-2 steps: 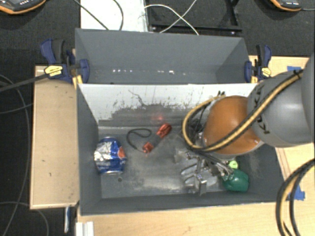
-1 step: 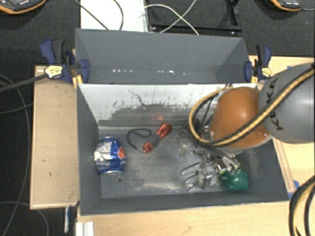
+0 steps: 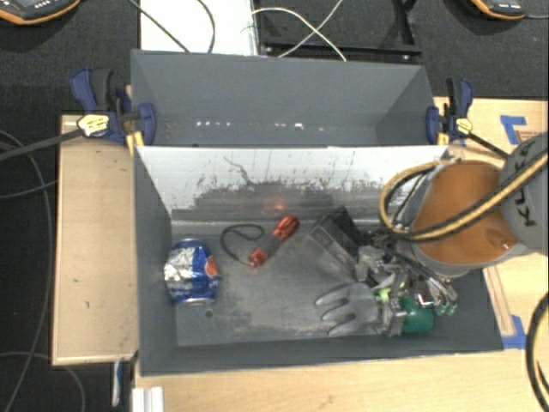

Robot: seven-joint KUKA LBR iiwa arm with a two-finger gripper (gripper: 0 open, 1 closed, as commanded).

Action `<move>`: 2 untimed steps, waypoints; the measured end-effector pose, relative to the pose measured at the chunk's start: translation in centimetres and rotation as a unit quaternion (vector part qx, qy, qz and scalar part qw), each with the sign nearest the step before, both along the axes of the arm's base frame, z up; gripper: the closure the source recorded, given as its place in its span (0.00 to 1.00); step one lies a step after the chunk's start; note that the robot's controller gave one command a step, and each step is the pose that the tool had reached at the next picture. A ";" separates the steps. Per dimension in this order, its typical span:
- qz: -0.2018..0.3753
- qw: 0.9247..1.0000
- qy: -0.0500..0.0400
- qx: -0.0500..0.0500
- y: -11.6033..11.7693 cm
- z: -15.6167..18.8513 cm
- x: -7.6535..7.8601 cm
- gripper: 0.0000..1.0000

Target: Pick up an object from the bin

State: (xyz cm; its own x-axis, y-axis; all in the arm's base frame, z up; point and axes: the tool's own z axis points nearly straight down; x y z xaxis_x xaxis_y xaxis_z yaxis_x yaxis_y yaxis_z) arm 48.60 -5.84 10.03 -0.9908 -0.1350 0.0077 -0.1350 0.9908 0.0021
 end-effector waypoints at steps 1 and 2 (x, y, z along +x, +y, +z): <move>0.059 0.998 -0.006 0.001 1.6 -2.7 1.1 0.00; -0.153 0.988 -0.001 0.001 -1.4 -2.9 3.0 1.00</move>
Offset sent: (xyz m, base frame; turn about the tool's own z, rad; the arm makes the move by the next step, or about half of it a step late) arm 0.0290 -0.0167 -0.0303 0.3117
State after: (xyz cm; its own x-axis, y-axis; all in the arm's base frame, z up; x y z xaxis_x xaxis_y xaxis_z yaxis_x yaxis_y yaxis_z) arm 51.65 -7.24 7.15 -0.9851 0.1719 0.0058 0.1719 0.9851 0.0041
